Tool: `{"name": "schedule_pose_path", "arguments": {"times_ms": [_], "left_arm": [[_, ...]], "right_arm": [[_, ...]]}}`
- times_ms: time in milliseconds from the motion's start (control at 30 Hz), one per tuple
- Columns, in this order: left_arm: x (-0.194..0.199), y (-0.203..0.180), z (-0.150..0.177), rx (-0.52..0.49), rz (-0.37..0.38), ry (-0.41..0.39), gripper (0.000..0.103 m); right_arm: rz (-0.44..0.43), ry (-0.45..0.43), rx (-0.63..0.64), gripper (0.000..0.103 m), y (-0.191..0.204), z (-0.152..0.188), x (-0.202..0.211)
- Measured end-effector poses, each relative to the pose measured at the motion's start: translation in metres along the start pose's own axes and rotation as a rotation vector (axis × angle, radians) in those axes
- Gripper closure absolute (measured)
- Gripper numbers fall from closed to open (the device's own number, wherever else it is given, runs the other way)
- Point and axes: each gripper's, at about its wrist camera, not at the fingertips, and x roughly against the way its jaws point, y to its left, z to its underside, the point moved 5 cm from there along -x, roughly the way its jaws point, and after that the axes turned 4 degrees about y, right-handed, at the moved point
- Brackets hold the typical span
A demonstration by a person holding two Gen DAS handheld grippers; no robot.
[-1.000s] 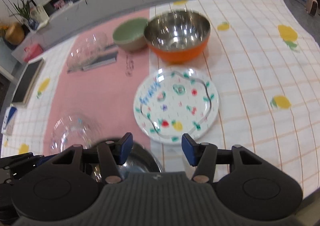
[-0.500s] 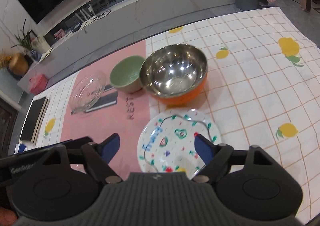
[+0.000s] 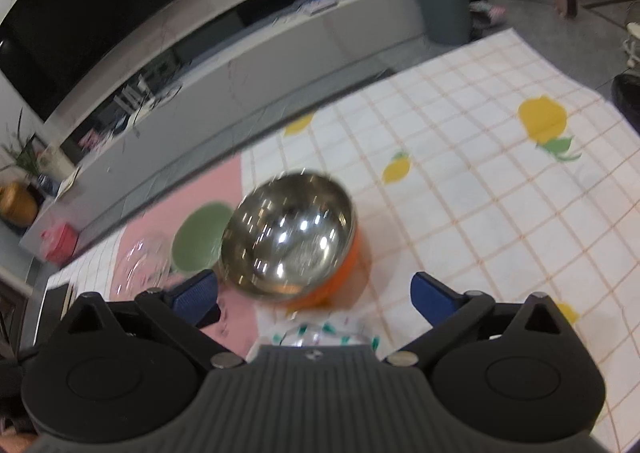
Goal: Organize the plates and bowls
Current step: 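Move both tools to the orange bowl and close them on its rim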
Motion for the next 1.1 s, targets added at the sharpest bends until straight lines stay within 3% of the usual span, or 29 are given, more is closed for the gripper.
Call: {"name": "schedule_pose_path", "arguments": {"times_ms": [233, 400, 700, 900, 967, 1100], "left_arm": [[-0.022, 0.003, -0.011, 0.039, 0.011, 0.015, 0.033], [-0.041, 0.002, -0.017, 0.026, 0.009, 0.048, 0.033], [-0.059, 0.001, -0.016, 0.042, 0.017, 0.093, 0.035], [-0.063, 0.001, -0.012, 0.043, 0.025, 0.128, 0.045], [-0.064, 0.001, -0.012, 0.039, 0.026, 0.135, 0.051], [-0.064, -0.001, -0.011, 0.038, 0.04, 0.135, 0.067]], "right_arm": [[-0.005, 0.004, -0.061, 0.003, -0.013, -0.013, -0.034], [0.008, 0.053, -0.119, 0.004, -0.029, -0.016, -0.061], [-0.003, 0.114, -0.148, 0.024, -0.034, -0.015, -0.097], [-0.006, 0.131, -0.136, 0.027, -0.028, -0.013, -0.105], [-0.016, 0.138, -0.138, 0.035, -0.028, -0.011, -0.105], [-0.02, 0.171, -0.135, 0.076, -0.029, -0.007, -0.108]]}}
